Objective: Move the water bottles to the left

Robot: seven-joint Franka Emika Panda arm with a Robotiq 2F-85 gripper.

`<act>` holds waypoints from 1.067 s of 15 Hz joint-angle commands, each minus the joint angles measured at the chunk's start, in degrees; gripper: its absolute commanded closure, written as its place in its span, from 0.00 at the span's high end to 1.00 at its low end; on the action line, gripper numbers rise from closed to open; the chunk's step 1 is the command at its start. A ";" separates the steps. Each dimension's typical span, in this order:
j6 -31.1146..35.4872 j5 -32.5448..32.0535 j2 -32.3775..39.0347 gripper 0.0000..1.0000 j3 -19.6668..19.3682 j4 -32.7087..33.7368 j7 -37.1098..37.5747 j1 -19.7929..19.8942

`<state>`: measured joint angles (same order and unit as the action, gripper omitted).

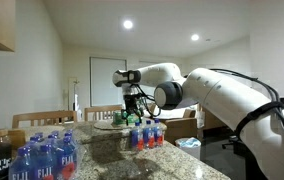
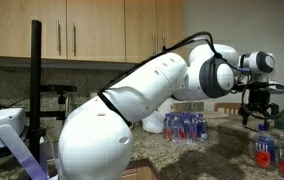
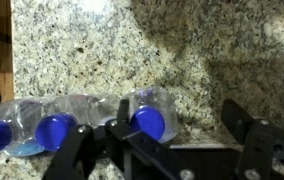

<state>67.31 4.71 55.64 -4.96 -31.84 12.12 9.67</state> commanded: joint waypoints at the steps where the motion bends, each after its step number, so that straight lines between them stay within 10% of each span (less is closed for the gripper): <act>1: -4.41 0.65 1.59 0.64 -0.05 2.49 4.47 0.05; 10: -9.38 1.01 4.65 0.05 0.32 3.86 8.87 -0.30; 11: -9.17 1.06 4.43 0.49 0.27 3.94 9.61 -0.28; 16: -10.48 1.45 6.05 0.64 0.70 10.55 14.11 1.35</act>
<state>59.97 4.71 59.82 -4.94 -27.33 22.94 9.32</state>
